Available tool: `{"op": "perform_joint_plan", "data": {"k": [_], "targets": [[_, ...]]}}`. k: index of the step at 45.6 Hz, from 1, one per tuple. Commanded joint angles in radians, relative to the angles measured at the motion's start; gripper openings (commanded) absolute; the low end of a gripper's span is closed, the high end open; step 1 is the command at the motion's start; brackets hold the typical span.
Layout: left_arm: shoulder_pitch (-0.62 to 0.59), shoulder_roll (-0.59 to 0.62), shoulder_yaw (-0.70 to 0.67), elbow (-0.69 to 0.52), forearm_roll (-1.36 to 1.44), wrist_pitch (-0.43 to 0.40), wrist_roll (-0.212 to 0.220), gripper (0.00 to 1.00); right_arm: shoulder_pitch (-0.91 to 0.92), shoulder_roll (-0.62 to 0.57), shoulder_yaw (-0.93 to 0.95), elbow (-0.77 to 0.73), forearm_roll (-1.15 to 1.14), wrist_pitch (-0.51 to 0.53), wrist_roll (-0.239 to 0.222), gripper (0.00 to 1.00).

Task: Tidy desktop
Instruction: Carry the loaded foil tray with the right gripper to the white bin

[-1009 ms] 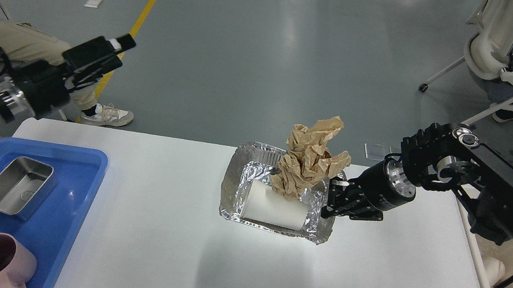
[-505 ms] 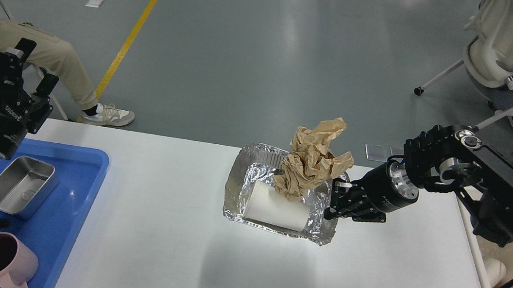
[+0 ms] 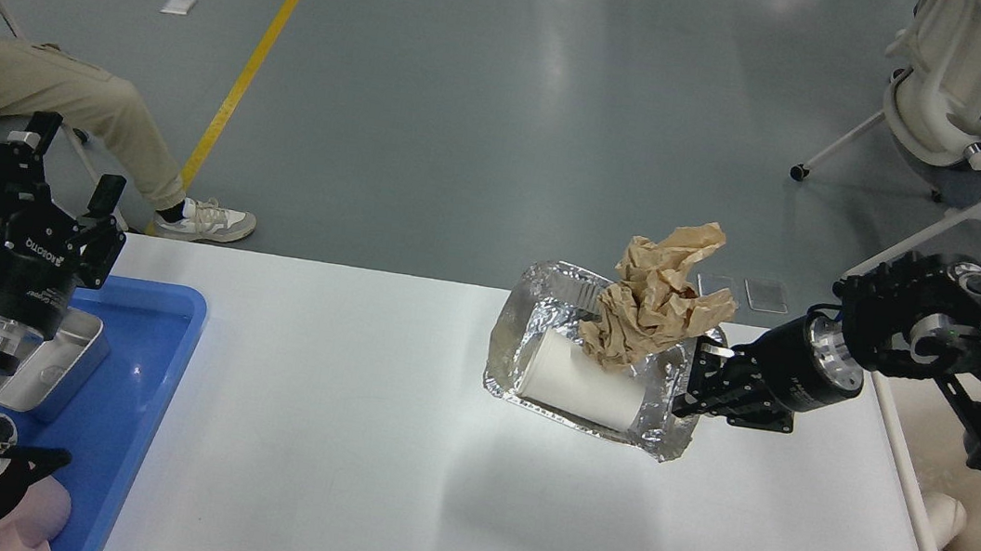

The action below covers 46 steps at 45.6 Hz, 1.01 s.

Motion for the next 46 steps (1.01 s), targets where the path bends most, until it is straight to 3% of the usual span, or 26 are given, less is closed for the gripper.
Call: {"op": "perform_joint_plan", "data": {"k": [1,46], "targets": [[0.011,0.006,0.002,0.0,0.0,-0.002,-0.001,0.97,-0.041,-0.048,0.047,0.003,0.001,0.0,0.0,0.0],[0.062,0.021,0.002,0.001,0.003,-0.002,-0.006,0.97,-0.148,-0.289,0.198,-0.018,0.016,0.0,0.01,0.0]]}}
